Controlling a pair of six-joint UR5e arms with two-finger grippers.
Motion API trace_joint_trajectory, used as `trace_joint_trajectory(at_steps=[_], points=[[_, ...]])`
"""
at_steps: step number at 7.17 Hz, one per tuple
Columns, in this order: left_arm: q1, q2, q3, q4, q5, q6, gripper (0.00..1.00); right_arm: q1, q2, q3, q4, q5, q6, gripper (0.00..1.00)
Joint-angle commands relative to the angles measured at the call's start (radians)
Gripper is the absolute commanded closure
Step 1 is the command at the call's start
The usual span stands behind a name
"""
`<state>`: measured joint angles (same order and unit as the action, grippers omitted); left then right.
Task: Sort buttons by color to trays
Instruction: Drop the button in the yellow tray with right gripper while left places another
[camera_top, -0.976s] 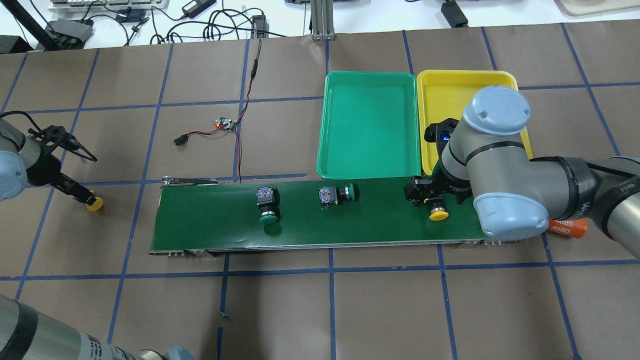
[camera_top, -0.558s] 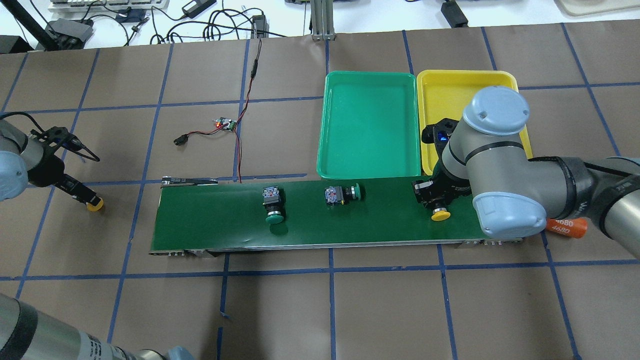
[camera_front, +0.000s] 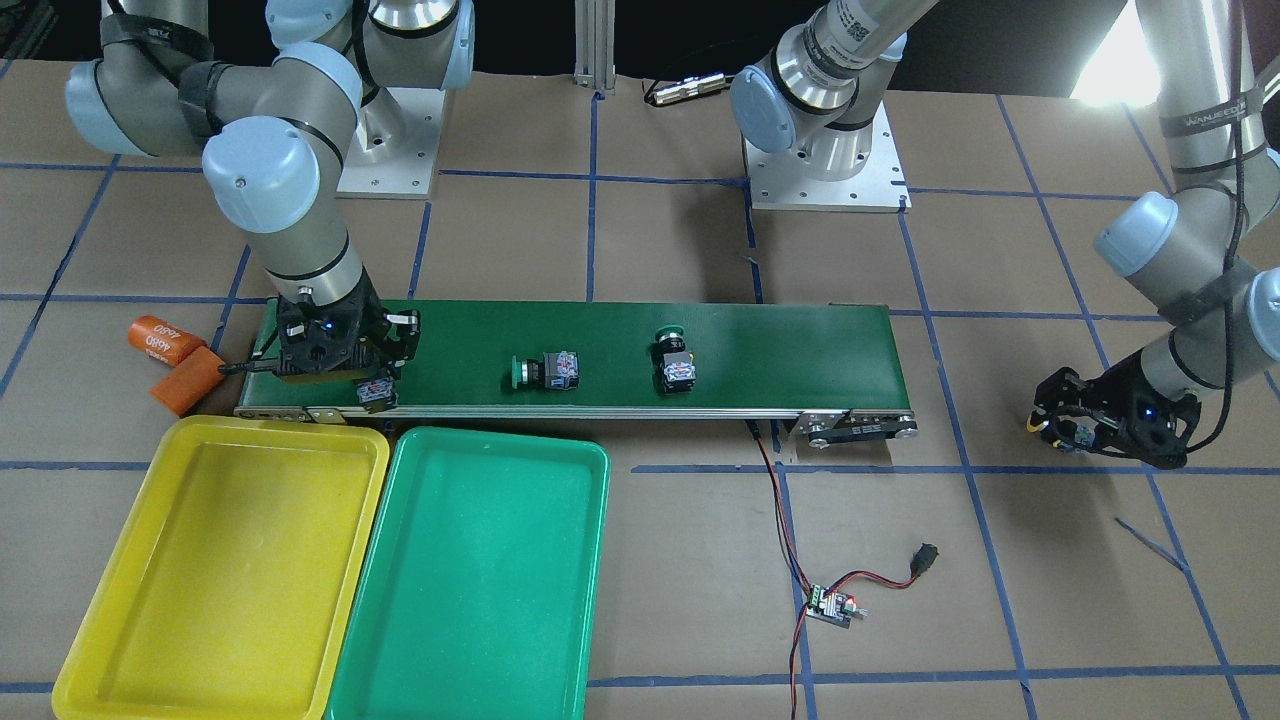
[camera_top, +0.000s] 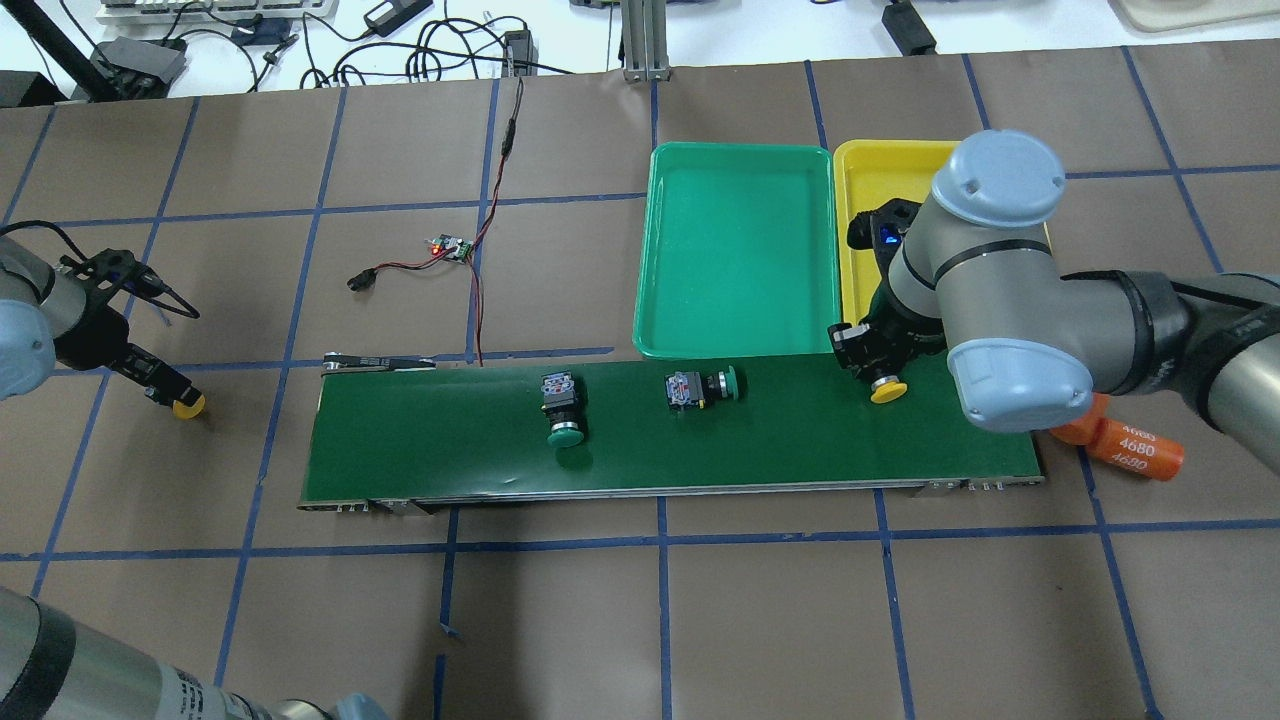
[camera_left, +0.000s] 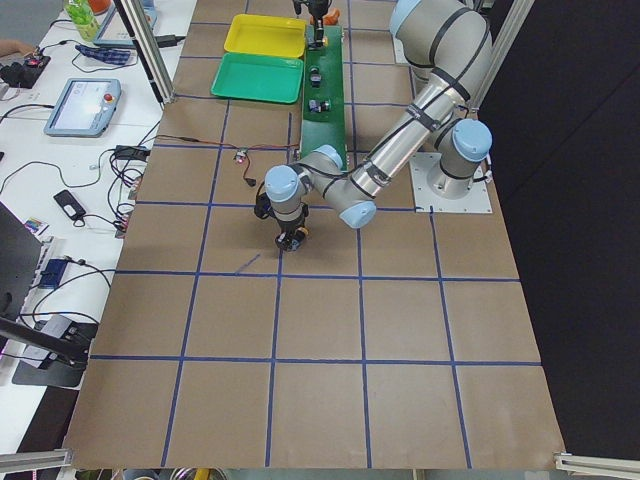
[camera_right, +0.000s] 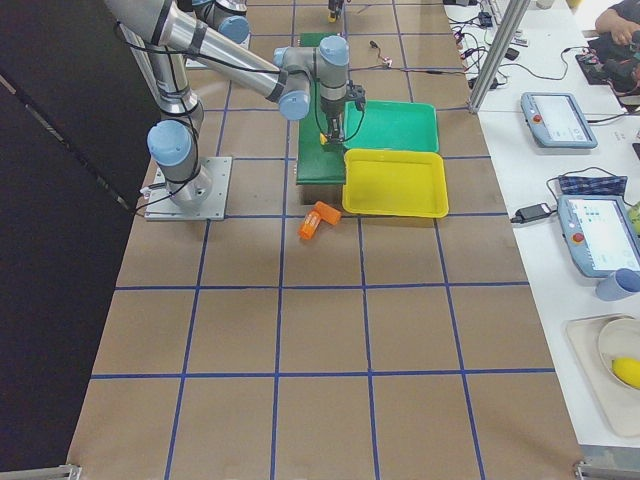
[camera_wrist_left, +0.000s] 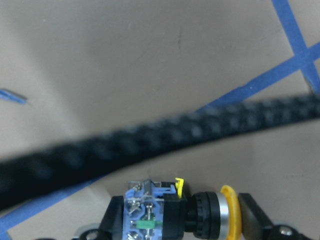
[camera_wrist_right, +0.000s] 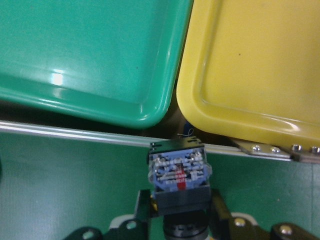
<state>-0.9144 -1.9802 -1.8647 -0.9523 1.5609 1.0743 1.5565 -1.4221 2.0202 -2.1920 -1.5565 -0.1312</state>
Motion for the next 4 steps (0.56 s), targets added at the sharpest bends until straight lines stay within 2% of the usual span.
trace_joint_trajectory(at_steps=[1,2,3,4], points=[[-0.059,0.082,0.004,-0.114,-0.008,-0.288,0.7,-0.035,0.153,-0.201,0.053,-0.001,0.002,0.85],[-0.126,0.153,0.005,-0.203,-0.021,-0.512,0.73,-0.036,0.208,-0.28,0.089,0.001,0.007,0.85],[-0.195,0.222,-0.01,-0.232,-0.025,-0.647,0.73,-0.042,0.251,-0.32,0.098,0.0,0.005,0.85],[-0.296,0.271,-0.014,-0.25,-0.027,-0.789,0.73,-0.047,0.273,-0.325,0.1,0.0,-0.001,0.57]])
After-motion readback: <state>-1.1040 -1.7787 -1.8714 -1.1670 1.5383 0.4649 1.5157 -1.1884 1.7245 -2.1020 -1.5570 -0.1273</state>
